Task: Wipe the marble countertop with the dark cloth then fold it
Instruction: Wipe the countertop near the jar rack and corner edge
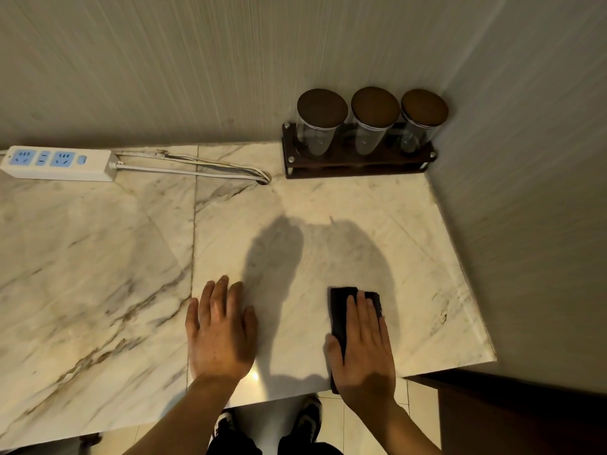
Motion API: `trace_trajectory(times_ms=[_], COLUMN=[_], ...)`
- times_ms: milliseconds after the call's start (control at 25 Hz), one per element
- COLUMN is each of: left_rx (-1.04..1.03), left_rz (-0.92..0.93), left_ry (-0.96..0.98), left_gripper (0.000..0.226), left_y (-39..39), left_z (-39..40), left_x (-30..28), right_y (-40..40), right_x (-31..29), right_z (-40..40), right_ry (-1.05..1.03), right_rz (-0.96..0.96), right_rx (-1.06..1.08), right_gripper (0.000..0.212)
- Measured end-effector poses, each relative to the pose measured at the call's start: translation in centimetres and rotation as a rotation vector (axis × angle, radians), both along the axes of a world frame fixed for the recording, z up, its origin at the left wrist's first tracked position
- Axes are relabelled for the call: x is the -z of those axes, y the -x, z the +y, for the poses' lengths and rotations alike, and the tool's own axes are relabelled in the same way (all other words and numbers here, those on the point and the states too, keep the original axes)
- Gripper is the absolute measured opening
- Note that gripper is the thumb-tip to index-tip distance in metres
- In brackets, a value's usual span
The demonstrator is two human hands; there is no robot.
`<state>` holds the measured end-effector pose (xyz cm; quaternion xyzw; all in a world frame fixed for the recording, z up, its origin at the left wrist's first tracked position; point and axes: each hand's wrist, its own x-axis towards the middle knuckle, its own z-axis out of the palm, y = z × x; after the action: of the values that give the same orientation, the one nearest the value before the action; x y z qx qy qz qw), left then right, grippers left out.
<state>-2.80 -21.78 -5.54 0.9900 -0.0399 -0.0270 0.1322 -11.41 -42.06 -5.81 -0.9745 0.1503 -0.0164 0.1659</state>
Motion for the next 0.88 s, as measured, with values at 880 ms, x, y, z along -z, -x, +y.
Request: trace_trajectory(times_ms=[880], left_rx=[0.005], left_rz=[-0.002], left_ry=[0.012], left_gripper=[0.049], left_y=[0.0], left_z=[0.1], left_x=[0.5], right_y=[-2.8], right_x=[-0.9], right_z=[-11.2], right_ry=[0.133], right_rz=[0.088], right_rx=[-0.86], right_gripper=[0.073])
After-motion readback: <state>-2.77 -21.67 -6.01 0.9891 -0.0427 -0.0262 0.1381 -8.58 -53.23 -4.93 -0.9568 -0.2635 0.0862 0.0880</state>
